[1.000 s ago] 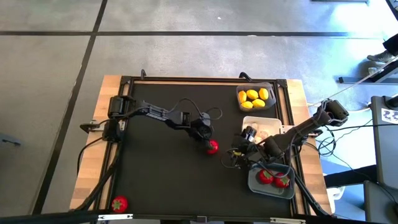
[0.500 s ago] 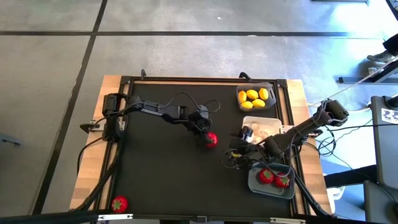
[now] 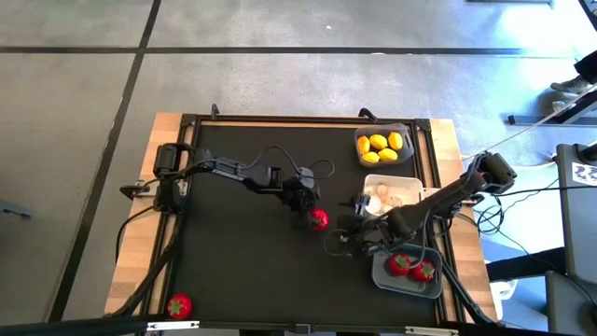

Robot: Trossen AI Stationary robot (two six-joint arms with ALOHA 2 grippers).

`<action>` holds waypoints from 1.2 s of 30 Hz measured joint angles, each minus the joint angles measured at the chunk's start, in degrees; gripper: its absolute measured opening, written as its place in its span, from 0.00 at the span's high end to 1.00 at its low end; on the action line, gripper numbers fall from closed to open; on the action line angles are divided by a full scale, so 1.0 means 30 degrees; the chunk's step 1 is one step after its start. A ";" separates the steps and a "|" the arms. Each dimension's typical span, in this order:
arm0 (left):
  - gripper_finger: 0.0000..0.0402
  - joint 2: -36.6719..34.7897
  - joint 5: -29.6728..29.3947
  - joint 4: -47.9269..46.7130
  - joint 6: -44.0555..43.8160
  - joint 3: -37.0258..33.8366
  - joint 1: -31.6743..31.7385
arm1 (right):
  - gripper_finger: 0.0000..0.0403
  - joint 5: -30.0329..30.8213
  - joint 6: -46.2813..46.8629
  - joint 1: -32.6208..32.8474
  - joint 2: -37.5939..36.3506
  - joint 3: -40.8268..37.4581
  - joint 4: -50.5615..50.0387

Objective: Sort produce into baskets
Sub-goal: Put the tomato into the the blue bin

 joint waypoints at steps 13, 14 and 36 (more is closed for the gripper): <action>0.21 -0.0015 0.1103 0.1226 0.0393 0.0757 -0.0098 | 0.02 -0.0493 -0.7426 0.0025 0.0726 0.0000 0.1868; 0.21 -0.0015 0.1108 0.1240 0.0204 0.0861 -0.0084 | 0.02 -0.0560 -0.7536 0.0025 0.0726 0.0000 0.1892; 0.21 -0.0036 0.1550 0.2147 -0.2818 0.1763 -0.0098 | 0.16 -0.1798 -0.9033 -0.0741 0.0740 0.0000 0.2663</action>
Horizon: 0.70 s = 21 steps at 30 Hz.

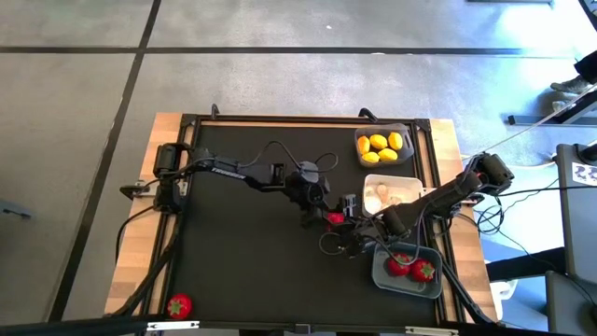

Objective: Sort produce into baskets
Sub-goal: Put the tomato into the the blue bin

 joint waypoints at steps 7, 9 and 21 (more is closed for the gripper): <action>0.21 0.0000 -0.0013 -0.0491 0.0429 0.0000 0.0000 | 0.40 -0.0620 0.1870 -0.0116 0.0000 0.0000 -0.1320; 0.21 0.0000 -0.0254 -0.1114 0.0731 0.0000 0.0000 | 0.43 -0.0751 0.2768 -0.0116 0.0000 0.0000 -0.1881; 0.21 0.0000 -0.2618 -0.5052 0.2098 -0.0900 -0.0069 | 0.24 -0.1448 0.5441 -0.1667 0.0000 0.0000 -0.2750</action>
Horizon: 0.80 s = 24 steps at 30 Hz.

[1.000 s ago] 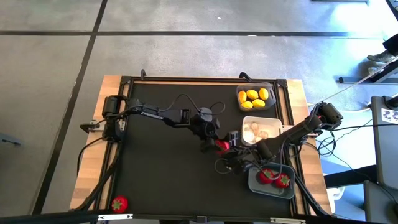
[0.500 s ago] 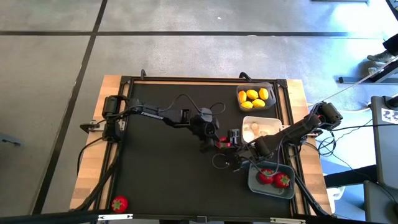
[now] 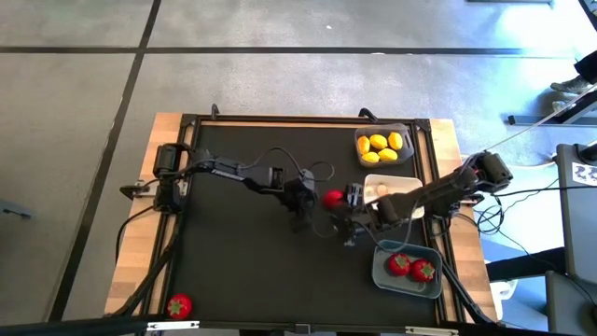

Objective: Sort produce into baskets
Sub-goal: Put the tomato into the the blue bin

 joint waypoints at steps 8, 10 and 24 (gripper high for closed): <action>0.21 -0.0007 -0.0421 -0.0259 0.0000 -0.1848 -0.0339 | 0.11 -0.2412 0.0145 -0.3237 0.0005 0.0000 0.0065; 0.21 -0.0007 -0.0822 -0.0145 0.0004 -0.2353 -0.0339 | 0.10 -0.2455 0.0452 -0.3964 0.0007 0.0000 0.0013; 0.21 -0.0105 -0.0904 0.0561 -0.0007 -0.3047 -0.0426 | 0.10 -0.6179 0.1049 -0.6637 0.0007 0.0000 0.0019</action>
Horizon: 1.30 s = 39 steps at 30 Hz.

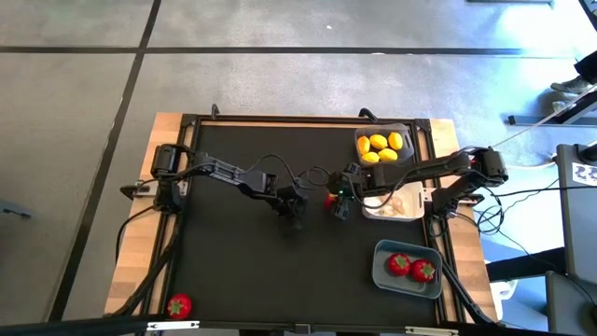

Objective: Sort produce into baskets
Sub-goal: Put the tomato into the the blue bin

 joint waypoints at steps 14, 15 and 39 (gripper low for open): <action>0.21 0.0054 0.0032 0.0007 0.0007 -0.0008 0.0000 | 0.10 -0.0477 0.1727 -0.0037 0.0131 -0.0162 -0.0007; 0.21 0.0054 0.0032 0.0012 0.0007 -0.0015 0.0000 | 0.10 -0.0677 0.1754 -0.0037 0.0139 -0.0340 -0.0009; 0.21 0.0090 0.0047 0.0125 0.0087 -0.0039 -0.0007 | 0.10 -0.2602 0.1035 0.0575 0.0117 -0.1035 0.2162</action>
